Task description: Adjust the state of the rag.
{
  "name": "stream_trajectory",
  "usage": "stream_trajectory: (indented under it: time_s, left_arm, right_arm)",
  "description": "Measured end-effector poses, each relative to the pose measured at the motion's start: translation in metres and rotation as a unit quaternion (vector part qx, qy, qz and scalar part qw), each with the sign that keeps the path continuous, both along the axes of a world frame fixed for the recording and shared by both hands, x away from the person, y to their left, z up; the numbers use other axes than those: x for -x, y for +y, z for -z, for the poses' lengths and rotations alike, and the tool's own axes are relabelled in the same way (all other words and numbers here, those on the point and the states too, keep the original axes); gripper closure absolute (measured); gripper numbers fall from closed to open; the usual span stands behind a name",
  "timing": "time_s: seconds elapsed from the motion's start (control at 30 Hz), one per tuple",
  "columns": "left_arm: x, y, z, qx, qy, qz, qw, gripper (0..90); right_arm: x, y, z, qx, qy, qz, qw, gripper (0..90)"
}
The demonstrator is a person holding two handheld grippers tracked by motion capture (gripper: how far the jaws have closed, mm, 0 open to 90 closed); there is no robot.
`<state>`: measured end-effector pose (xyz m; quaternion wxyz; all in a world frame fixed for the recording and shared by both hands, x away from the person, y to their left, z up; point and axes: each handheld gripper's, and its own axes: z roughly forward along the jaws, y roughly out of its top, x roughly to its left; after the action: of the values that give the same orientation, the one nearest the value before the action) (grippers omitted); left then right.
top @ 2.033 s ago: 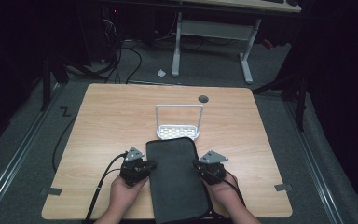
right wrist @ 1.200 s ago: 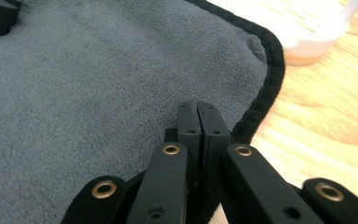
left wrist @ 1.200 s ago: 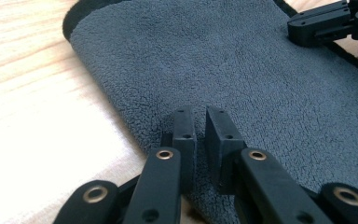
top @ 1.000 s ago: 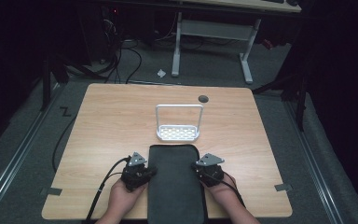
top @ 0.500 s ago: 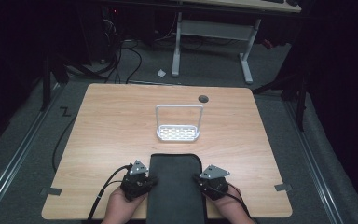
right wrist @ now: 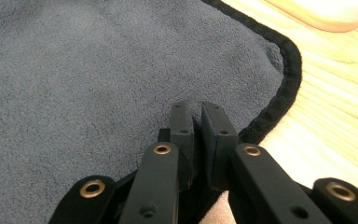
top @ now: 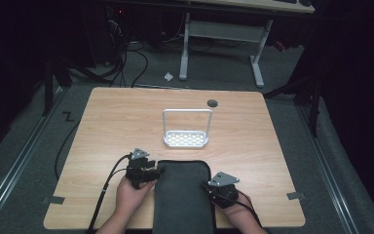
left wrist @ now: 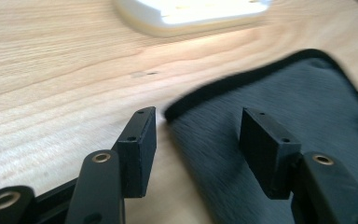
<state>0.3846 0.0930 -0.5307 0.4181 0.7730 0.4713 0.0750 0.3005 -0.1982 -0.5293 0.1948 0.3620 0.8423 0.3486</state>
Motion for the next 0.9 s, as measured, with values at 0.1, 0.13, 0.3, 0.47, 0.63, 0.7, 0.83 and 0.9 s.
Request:
stream_trajectory:
  time_s: [0.1, 0.13, 0.3, 0.47, 0.63, 0.7, 0.83, 0.9]
  left_arm:
    - [0.000, 0.003, 0.003, 0.008, -0.004, -0.006, 0.9999, 53.7]
    - [0.001, 0.004, 0.004, 0.006, -0.009, -0.004, 0.9999, 58.7]
    - [0.002, 0.009, 0.008, 0.023, -0.006, 0.011, 0.9997, 76.2]
    - [0.006, 0.008, 0.008, 0.019, -0.014, 0.019, 0.9995, 81.0]
    - [0.005, 0.009, 0.009, 0.023, -0.011, 0.022, 0.9994, 80.9]
    - [0.006, 0.008, 0.009, 0.022, -0.013, 0.021, 0.9995, 80.4]
    - [0.006, 0.009, 0.009, 0.027, -0.013, 0.021, 0.9993, 75.5]
    - [0.005, 0.011, 0.009, 0.039, -0.008, 0.025, 0.9989, 67.4]
  right_arm:
    - [0.000, 0.000, 0.000, -0.002, 0.000, 0.001, 1.0000, 83.0]
    - [0.000, -0.001, 0.000, -0.002, 0.000, 0.001, 1.0000, 82.5]
    - [-0.001, -0.003, 0.000, -0.016, 0.008, 0.005, 0.9998, 80.1]
    - [-0.004, -0.004, -0.011, -0.034, -0.021, 0.026, 0.9989, 71.2]
    - [-0.033, 0.005, -0.012, -0.029, -0.008, 0.060, 0.9978, 52.2]
    - [-0.045, 0.009, -0.010, -0.029, 0.001, 0.070, 0.9971, 45.8]
    - [-0.057, 0.015, -0.003, -0.014, 0.014, 0.096, 0.9952, 36.3]
    - [-0.059, 0.014, 0.000, -0.019, 0.025, 0.102, 0.9943, 35.4]
